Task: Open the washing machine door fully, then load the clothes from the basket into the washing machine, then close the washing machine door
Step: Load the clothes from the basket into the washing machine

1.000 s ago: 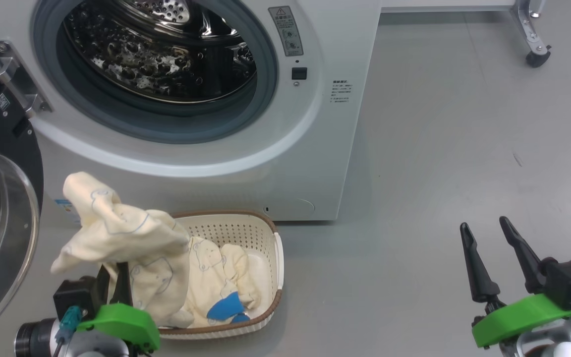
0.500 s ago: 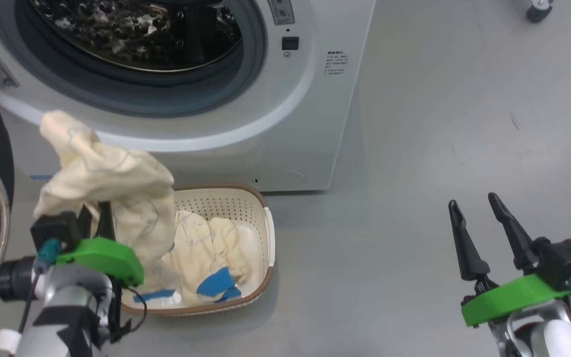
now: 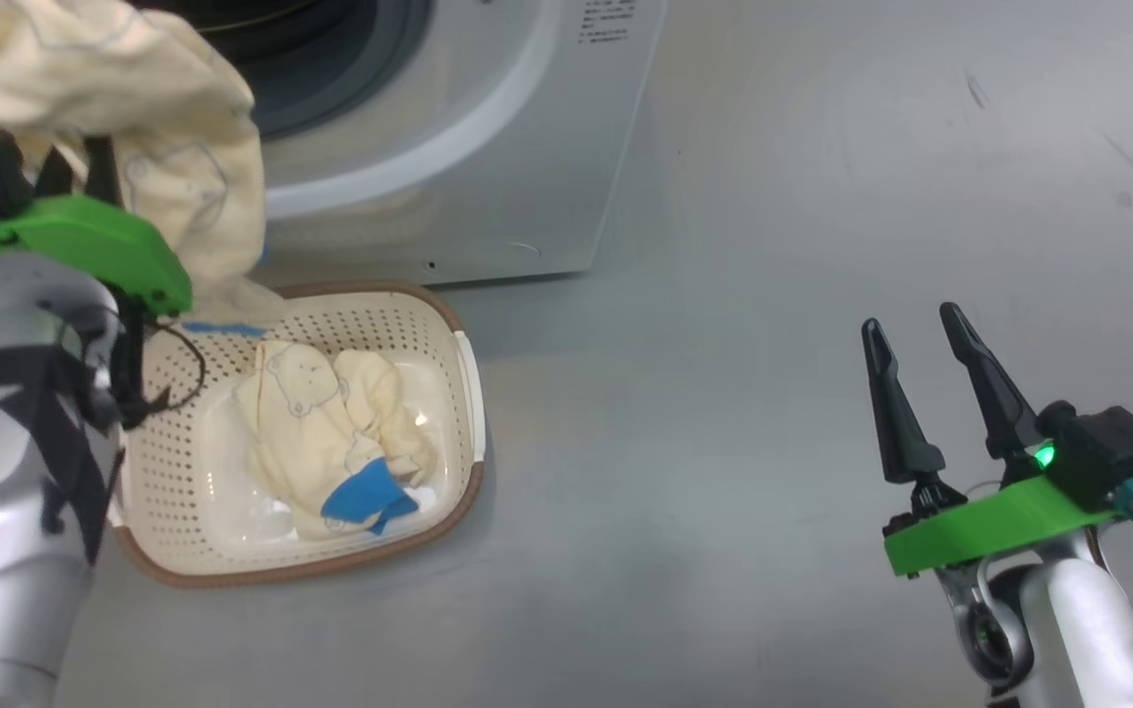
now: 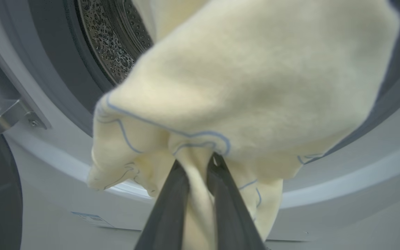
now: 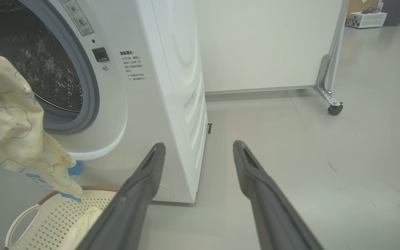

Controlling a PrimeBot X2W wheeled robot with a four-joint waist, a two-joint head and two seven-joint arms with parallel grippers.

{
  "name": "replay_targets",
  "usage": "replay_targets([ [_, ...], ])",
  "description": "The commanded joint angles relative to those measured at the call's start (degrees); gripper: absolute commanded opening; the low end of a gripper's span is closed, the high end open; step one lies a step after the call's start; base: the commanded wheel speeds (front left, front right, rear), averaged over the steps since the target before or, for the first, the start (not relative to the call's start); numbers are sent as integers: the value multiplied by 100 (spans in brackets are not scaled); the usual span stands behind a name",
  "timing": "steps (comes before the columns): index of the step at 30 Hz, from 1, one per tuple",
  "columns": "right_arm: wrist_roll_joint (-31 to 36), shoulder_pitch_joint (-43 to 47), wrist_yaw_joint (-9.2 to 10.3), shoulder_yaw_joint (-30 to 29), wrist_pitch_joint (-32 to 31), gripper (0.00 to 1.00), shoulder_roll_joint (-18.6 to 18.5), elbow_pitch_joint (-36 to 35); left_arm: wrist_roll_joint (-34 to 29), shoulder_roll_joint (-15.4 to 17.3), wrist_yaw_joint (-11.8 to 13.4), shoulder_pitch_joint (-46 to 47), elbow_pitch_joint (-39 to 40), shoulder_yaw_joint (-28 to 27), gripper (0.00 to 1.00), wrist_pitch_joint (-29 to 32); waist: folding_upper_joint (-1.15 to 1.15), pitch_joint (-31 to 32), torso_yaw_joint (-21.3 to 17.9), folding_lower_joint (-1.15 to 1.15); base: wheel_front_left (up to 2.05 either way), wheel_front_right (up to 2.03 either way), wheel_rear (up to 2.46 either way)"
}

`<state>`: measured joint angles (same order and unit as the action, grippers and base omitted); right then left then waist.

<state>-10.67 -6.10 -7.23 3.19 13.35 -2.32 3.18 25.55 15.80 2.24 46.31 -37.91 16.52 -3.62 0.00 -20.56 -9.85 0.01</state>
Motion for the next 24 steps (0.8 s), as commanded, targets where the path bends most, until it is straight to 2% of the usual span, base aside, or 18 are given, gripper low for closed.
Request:
replay_targets([
  [1, -45, -172, -25, 144, 67, 100, -56, -134, 20, 324, -24, 362, 98, -228, 0, 11, 0, -260, -215, -1, 0, 0, 0],
  [11, -379, -638, -25, 594, 161, 100, -56, -36, -40, 911, -473, 2059, -917, -157, 0, 716, 0, -925, -756, -1, 0, 0, 0],
  [24, -785, -795, -25, 789, 164, 100, -55, -167, -262, 1727, -631, 3365, -1355, -82, 0, 1001, 0, -1686, -1351, -1, 0, 0, 0],
])
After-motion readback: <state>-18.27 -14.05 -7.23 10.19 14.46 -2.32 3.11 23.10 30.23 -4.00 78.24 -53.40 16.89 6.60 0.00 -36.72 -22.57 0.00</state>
